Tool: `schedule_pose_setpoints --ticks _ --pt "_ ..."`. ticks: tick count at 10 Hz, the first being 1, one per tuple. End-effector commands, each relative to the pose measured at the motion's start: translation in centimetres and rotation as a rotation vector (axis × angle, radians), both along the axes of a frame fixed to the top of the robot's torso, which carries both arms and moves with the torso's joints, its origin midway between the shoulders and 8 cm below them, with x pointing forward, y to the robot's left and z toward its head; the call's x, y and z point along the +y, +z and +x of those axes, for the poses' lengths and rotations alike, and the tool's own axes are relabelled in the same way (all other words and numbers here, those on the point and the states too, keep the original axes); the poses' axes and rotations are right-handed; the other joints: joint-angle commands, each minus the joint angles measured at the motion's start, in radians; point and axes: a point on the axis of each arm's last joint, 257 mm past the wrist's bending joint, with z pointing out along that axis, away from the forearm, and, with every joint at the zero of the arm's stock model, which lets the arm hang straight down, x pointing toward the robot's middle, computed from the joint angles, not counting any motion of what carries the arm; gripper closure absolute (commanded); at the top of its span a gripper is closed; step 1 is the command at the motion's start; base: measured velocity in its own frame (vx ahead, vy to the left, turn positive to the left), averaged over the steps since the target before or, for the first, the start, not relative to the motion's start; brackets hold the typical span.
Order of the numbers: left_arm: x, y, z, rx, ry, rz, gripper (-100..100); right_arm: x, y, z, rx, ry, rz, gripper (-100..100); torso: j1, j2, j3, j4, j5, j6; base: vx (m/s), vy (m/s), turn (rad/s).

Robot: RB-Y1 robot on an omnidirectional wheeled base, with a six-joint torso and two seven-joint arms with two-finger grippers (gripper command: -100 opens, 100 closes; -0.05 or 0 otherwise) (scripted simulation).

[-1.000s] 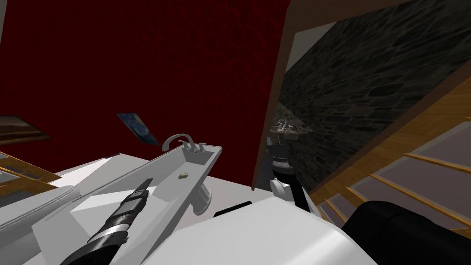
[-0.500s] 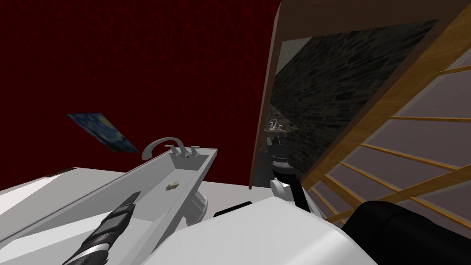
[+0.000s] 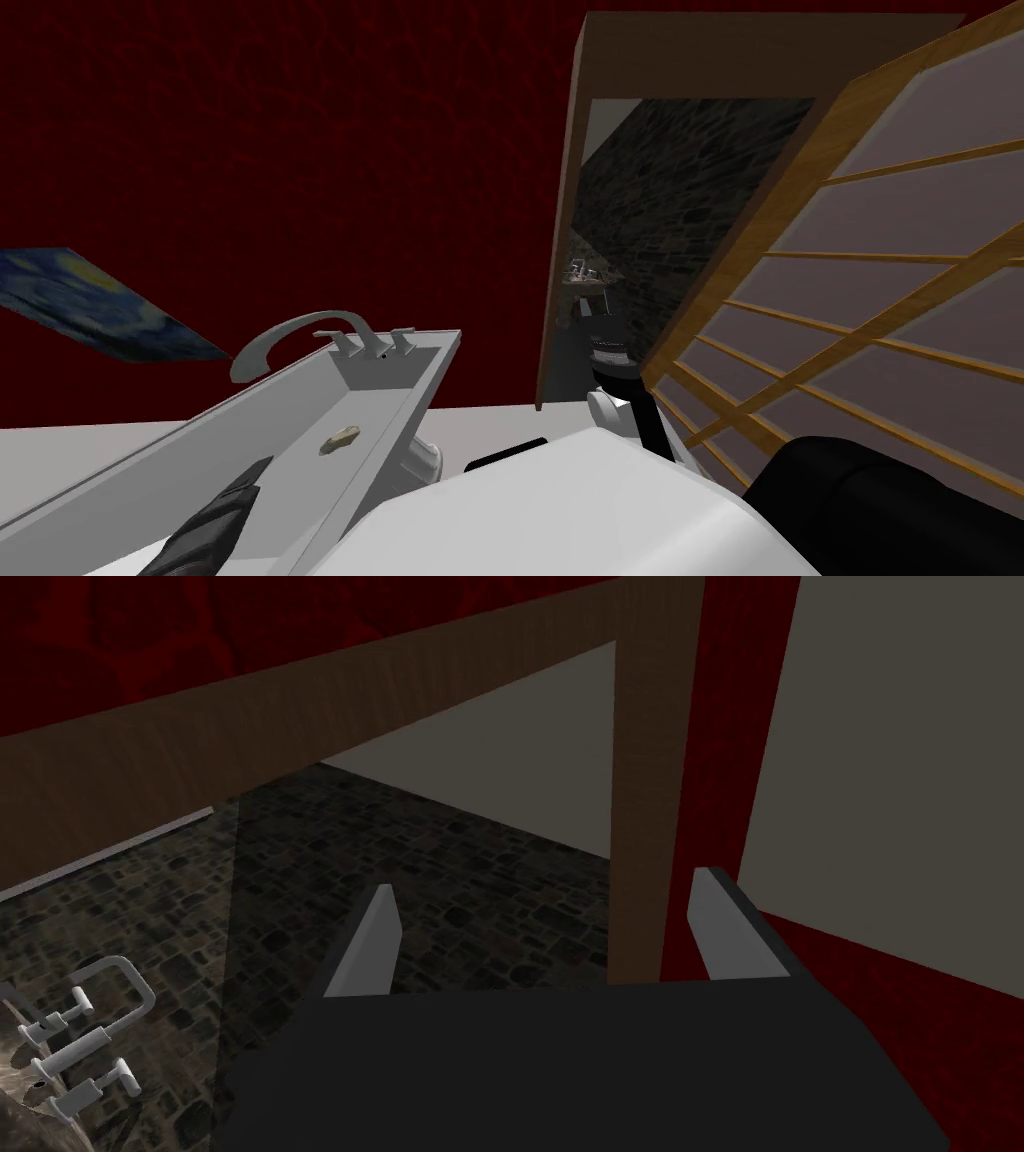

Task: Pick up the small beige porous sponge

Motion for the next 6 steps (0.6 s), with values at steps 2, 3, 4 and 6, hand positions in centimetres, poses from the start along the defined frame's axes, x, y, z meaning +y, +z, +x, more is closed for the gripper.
schedule_pose_setpoints --ticks 2,3,4,6 --pt "1.0 -1.5 -2.3 0.053 0.057 -0.031 -100 0.0 0.0 0.0 0.000 0.000 0.000 0 0.001 -0.001 -0.001 0.000 0.000 -0.001 0.072 0.043 -0.169" --pt "1.5 -2.6 -3.7 0.083 0.091 -0.051 -100 0.0 0.0 0.0 0.000 0.000 0.000 0 0.000 0.000 0.000 0.000 0.000 -0.001 0.056 0.013 -0.161" --pt "1.9 -3.7 -5.1 0.111 0.123 -0.071 -100 0.0 0.0 0.0 0.000 0.000 0.000 0 -0.001 0.000 0.000 0.000 0.000 -0.001 0.086 0.014 -0.260" --pt "2.4 -6.6 -8.9 0.183 0.210 -0.131 -100 0.0 0.0 0.0 0.000 0.000 0.000 0 -0.001 -0.003 -0.002 -0.001 0.000 -0.001 0.108 0.034 -0.335"
